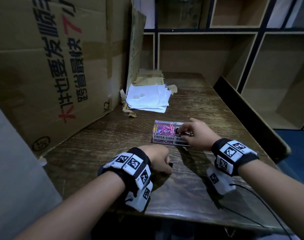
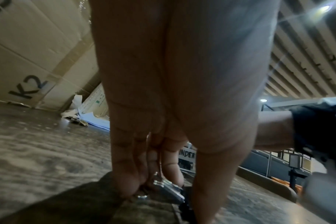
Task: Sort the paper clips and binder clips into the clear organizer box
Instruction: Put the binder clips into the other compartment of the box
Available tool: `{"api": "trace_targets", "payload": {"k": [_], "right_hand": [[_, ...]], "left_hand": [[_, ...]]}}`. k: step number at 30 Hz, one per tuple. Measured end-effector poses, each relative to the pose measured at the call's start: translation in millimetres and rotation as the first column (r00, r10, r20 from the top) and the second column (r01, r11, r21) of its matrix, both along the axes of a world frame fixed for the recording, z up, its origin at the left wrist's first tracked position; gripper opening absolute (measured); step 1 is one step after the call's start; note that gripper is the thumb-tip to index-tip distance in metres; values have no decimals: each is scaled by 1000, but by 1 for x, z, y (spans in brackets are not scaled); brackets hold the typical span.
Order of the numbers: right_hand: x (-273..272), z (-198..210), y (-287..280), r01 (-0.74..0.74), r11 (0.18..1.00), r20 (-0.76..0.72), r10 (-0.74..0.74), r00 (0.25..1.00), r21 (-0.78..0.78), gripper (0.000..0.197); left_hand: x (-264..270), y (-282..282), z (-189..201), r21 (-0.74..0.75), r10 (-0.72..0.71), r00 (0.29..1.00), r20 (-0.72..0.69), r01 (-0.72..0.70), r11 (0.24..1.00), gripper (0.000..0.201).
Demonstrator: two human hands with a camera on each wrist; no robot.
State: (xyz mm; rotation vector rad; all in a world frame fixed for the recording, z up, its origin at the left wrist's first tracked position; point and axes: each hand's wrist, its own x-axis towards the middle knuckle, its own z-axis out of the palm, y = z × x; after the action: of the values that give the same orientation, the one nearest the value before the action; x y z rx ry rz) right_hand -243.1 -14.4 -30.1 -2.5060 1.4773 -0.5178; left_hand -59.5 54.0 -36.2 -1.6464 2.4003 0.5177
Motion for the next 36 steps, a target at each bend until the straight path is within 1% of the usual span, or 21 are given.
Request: {"api": "trace_targets", "payload": {"k": [2, 3, 4, 6, 9, 11, 13, 15, 16, 18, 19, 20, 24, 26, 28, 30, 32, 34, 36], "right_hand": [[1, 4, 8, -36, 999, 46, 38, 998, -38, 13], [2, 7, 12, -73, 997, 45, 74, 996, -28, 11], [4, 9, 17, -106, 994, 33, 106, 994, 10, 10], [10, 13, 25, -154, 981, -1, 155, 988, 116, 10], [18, 11, 32, -180, 949, -88, 209, 974, 260, 25], [23, 8, 34, -164, 941, -143, 214, 966, 298, 37], [27, 1, 34, -143, 941, -163, 200, 966, 307, 48], [29, -6, 33, -130, 940, -156, 186, 970, 315, 52], [30, -8, 32, -135, 938, -147, 190, 971, 320, 51], [31, -11, 31, -152, 934, -127, 202, 971, 324, 44], [32, -12, 31, -158, 933, -119, 205, 971, 324, 39], [32, -11, 31, -156, 933, -116, 203, 972, 324, 35], [32, -10, 30, -130, 944, -121, 174, 977, 304, 27], [27, -7, 28, -143, 952, -116, 180, 977, 272, 24], [20, -1, 27, -136, 969, -45, 148, 988, 209, 21], [11, 7, 25, -89, 991, 94, 79, 992, 101, 17], [3, 14, 20, -17, 1000, 198, 15, 980, 9, 16], [-4, 16, 11, 51, 998, 225, -42, 973, -32, 20], [-9, 15, 2, 104, 994, 231, -92, 969, -41, 25]], "left_hand": [[3, -1, 1, -23, -4, 1000, -16, 4, 1000, 35], [4, -1, 2, -36, -6, 1000, -24, 5, 999, 33], [4, -1, 2, -42, 0, 999, -39, -2, 999, 31], [4, -3, 2, -41, 30, 992, -125, -35, 999, 21], [6, -6, 0, -22, 78, 958, -276, -87, 996, 4], [10, -7, -2, -42, 112, 931, -347, -135, 990, 11], [14, -8, -2, -142, 105, 929, -355, -165, 976, 21], [19, -9, -1, -237, 90, 950, -299, -165, 957, 34], [22, -10, 0, -254, 96, 961, -257, -164, 953, 38], [25, -11, -1, -242, 122, 978, -168, -160, 957, 43], [26, -11, -3, -212, 137, 980, -147, -166, 963, 44], [28, -11, -5, -181, 149, 977, -151, -176, 968, 41], [25, -10, -8, -97, 164, 963, -212, -188, 977, 18], [21, -11, -4, -86, 153, 969, -195, -172, 981, 14], [17, -13, 0, -73, 147, 976, -160, -160, 984, 14], [11, -15, 3, -47, 133, 988, -81, -137, 989, 18], [4, -17, 8, -25, 110, 993, 44, -109, 994, 24], [-2, -18, 13, -11, 103, 980, 170, -102, 995, 28], [-3, -19, 16, 18, 100, 958, 270, -109, 994, 31]]}}
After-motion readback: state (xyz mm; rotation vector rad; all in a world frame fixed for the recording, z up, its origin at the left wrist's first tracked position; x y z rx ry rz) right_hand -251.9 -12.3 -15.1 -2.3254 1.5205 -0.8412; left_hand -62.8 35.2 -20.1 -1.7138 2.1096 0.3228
